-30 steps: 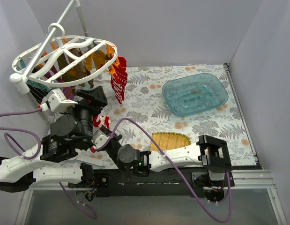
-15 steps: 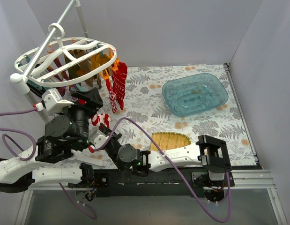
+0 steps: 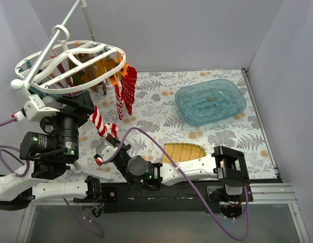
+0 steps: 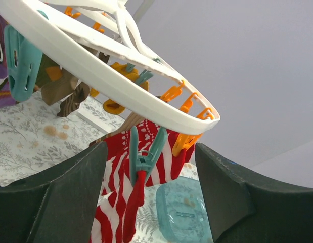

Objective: Remove the socks clipped to the hanger
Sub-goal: Remove the sock from the hanger.

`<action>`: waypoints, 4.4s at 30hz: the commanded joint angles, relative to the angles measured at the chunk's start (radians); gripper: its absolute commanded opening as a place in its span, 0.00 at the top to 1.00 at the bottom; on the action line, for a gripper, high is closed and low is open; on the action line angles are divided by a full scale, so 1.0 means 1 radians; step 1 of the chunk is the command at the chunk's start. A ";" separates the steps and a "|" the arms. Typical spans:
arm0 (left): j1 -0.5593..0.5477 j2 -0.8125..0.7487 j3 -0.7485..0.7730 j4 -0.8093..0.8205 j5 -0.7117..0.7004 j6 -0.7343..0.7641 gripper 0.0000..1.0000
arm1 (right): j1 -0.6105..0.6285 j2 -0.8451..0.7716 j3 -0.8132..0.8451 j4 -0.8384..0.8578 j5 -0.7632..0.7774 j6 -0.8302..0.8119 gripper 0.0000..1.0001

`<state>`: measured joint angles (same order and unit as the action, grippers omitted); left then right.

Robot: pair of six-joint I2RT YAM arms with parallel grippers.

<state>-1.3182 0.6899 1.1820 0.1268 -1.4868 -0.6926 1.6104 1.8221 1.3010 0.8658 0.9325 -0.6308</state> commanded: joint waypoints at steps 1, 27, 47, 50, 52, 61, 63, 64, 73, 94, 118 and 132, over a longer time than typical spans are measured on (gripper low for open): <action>-0.015 0.008 -0.025 0.221 -0.128 0.264 0.31 | 0.006 -0.050 -0.003 0.072 -0.024 0.028 0.99; -0.033 0.080 -0.018 0.145 -0.130 0.288 0.49 | 0.006 -0.047 0.014 0.029 -0.044 0.054 0.99; -0.033 0.059 -0.024 0.077 -0.128 0.234 0.76 | 0.009 -0.038 0.034 0.021 -0.046 0.046 0.99; -0.033 0.062 -0.019 0.065 -0.128 0.225 0.87 | 0.009 -0.038 0.034 0.021 -0.043 0.046 0.99; -0.033 0.060 -0.019 0.059 -0.128 0.222 0.93 | 0.009 -0.037 0.035 0.019 -0.043 0.046 0.99; -0.033 0.051 -0.013 0.053 -0.128 0.214 1.00 | 0.009 -0.035 0.034 0.018 -0.038 0.046 0.99; -0.033 0.056 -0.012 0.054 -0.128 0.217 0.84 | 0.009 -0.029 0.049 0.010 -0.038 0.043 0.99; -0.033 0.056 -0.009 0.060 -0.130 0.217 0.79 | 0.013 -0.026 0.055 0.007 -0.037 0.025 0.99; -0.033 0.051 -0.015 0.056 -0.127 0.211 0.50 | 0.066 0.083 0.150 0.094 0.017 -0.179 0.99; -0.033 0.046 0.025 -0.185 -0.128 0.022 0.70 | 0.100 0.097 0.161 0.147 0.011 -0.244 0.99; -0.033 0.063 0.042 -0.181 -0.121 0.019 1.00 | 0.098 0.063 0.086 0.157 0.020 -0.185 0.99; -0.033 0.063 0.047 -0.164 -0.109 0.025 1.00 | 0.074 0.039 0.043 0.134 0.020 -0.126 0.99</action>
<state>-1.3460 0.7494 1.1980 -0.0425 -1.5036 -0.6701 1.6951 1.9152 1.3647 0.9665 0.9401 -0.7952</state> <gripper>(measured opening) 0.270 0.033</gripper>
